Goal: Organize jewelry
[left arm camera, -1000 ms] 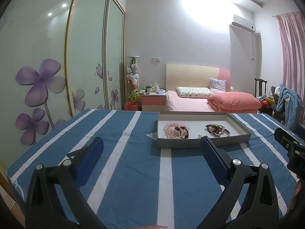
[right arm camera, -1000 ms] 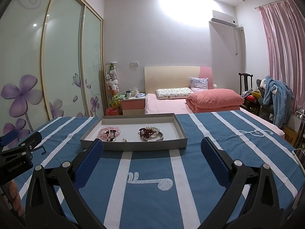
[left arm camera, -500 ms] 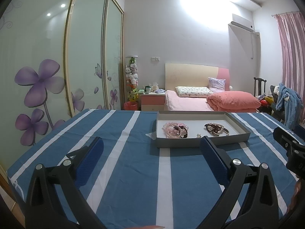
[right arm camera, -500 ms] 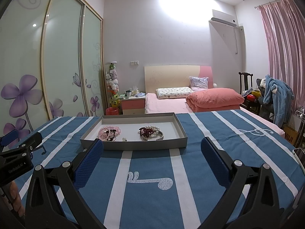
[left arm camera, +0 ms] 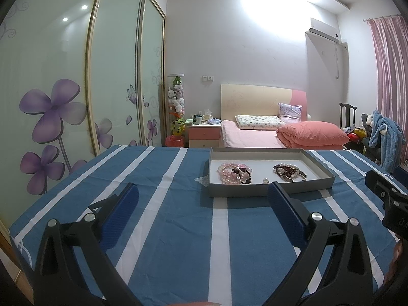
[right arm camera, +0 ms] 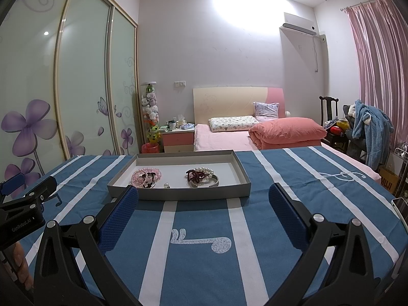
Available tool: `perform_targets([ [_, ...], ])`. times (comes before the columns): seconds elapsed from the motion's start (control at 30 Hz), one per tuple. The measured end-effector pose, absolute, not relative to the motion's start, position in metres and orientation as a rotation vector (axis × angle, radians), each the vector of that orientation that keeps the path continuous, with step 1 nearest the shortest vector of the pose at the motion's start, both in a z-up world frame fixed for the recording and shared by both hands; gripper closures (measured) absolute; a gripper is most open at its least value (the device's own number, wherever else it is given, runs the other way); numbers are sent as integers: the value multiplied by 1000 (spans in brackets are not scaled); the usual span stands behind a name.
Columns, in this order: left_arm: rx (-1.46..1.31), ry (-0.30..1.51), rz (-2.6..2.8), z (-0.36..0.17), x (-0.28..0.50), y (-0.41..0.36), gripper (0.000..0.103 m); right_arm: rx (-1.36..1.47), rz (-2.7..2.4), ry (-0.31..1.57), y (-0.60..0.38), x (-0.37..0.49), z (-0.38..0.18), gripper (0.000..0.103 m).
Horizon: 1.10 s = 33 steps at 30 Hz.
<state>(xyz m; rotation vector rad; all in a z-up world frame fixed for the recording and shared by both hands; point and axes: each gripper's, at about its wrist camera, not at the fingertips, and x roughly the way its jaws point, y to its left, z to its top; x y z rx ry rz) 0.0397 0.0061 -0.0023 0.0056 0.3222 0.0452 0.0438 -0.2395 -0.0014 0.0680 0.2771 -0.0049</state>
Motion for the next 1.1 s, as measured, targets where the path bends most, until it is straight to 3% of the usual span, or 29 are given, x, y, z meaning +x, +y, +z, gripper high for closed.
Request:
perform_targets([
  [1.1, 6, 335, 36, -3, 41, 6, 4, 68, -4, 281, -239, 43, -4, 2],
])
